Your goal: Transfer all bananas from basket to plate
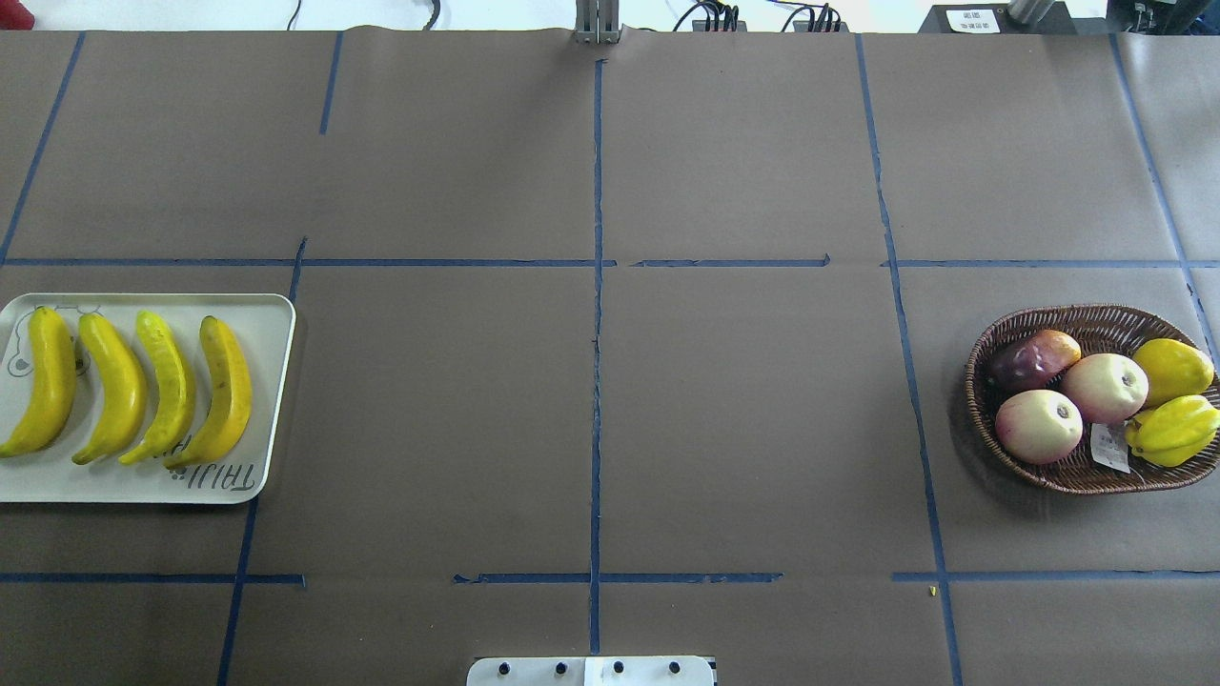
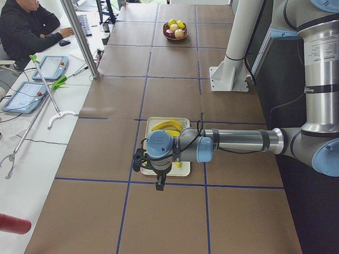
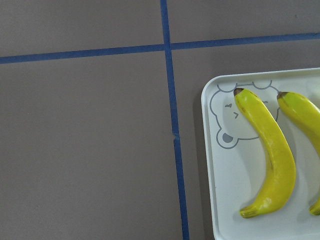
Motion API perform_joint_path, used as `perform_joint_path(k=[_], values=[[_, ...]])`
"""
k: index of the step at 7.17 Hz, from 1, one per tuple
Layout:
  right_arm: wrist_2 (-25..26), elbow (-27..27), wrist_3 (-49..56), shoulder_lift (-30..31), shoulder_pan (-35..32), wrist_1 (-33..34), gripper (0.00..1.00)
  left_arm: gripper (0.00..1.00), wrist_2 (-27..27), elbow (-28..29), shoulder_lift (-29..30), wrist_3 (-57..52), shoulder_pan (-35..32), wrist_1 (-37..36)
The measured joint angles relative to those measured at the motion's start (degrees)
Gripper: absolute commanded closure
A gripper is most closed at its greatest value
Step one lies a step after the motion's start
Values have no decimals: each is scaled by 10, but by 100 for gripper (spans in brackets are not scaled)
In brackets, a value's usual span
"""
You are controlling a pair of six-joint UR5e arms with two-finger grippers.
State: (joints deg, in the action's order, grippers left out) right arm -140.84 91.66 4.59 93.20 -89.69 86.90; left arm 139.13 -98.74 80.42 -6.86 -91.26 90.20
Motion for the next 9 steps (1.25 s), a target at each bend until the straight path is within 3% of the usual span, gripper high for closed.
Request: perform_joint_path(k=[6, 9], values=[[-5, -35, -1, 5, -25, -1, 0, 0, 1, 5, 4, 6, -1, -1], [-1, 12, -62, 4, -30, -1, 0, 0, 3, 5, 5, 6, -1, -1]])
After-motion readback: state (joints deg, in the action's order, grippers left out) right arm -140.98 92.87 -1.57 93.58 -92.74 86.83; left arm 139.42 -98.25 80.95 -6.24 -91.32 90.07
